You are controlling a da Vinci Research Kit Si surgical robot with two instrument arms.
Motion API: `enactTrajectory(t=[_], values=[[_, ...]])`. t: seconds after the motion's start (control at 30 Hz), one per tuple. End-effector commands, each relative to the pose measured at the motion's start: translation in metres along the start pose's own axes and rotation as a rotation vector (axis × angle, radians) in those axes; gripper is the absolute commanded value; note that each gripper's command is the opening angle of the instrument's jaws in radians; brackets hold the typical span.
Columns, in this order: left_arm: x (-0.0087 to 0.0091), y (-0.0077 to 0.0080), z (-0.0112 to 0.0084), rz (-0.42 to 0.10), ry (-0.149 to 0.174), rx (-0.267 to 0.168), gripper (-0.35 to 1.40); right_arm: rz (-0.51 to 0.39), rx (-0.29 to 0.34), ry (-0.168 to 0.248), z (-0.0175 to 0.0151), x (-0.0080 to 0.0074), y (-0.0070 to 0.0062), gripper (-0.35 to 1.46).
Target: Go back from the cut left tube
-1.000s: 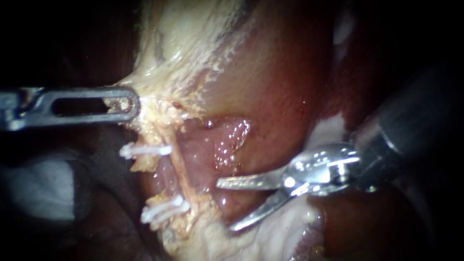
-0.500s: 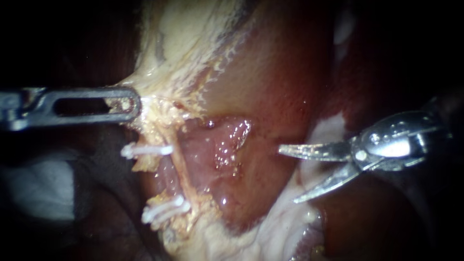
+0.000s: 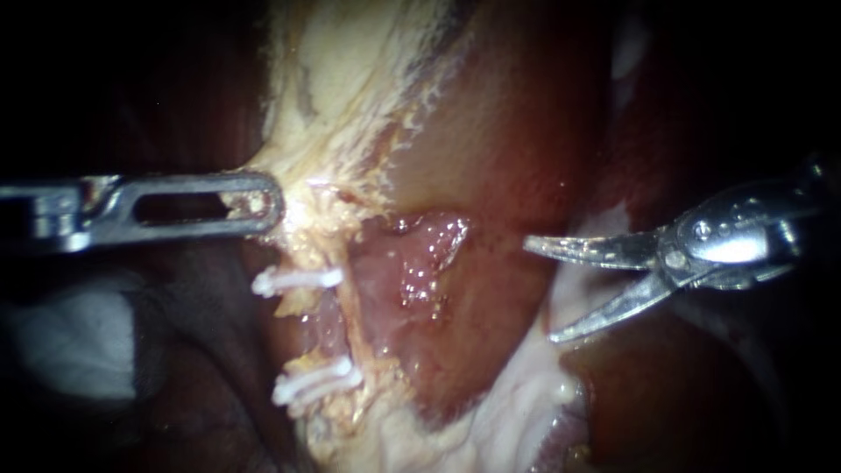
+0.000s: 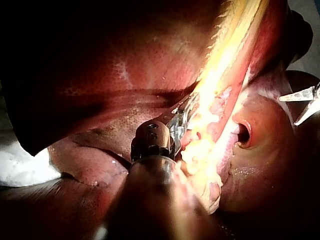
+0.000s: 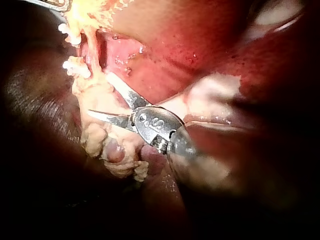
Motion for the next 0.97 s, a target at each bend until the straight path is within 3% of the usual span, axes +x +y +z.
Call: enactTrajectory(t=[0.03, 0.37, 0.97], values=[[0.0001, -0.0001, 0.0004, 0.001, 0.005, -0.003, -0.35, 0.001, -0.001, -0.001, 0.0001, -0.0001, 0.0, 1.43], [0.001, 0.0, 0.0038, 0.007, 0.031, -0.01, -0.35, -0.01, -0.003, -0.003, -0.0001, -0.0002, 0.0001, 1.43], [0.0011, -0.0001, 0.004, 0.007, 0.032, -0.009, -0.35, -0.015, -0.004, -0.004, 0.0, -0.0002, 0.0001, 1.43]])
